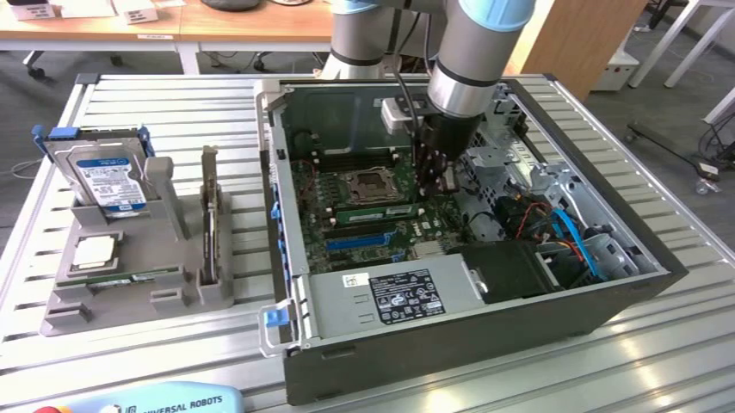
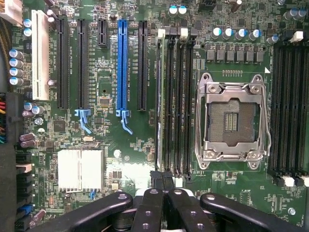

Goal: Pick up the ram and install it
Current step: 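Press down the ram until it locks into place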

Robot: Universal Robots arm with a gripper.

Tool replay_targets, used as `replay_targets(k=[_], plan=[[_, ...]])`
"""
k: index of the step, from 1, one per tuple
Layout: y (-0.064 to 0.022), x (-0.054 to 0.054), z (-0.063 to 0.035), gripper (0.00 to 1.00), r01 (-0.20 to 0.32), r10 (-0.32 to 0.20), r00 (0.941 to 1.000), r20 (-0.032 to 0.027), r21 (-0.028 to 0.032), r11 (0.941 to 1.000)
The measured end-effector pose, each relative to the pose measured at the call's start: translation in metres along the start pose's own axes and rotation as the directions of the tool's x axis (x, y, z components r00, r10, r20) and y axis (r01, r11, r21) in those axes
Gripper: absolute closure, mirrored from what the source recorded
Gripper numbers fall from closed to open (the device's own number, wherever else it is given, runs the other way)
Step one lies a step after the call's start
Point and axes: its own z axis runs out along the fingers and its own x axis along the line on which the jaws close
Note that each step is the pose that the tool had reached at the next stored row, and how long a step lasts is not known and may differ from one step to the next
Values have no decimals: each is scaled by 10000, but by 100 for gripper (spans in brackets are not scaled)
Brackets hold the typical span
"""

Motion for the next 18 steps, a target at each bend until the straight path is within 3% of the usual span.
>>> replay_targets(k=[18], plan=[[-1,-9,53,90,0,0,10000,-2,-1,10000]])
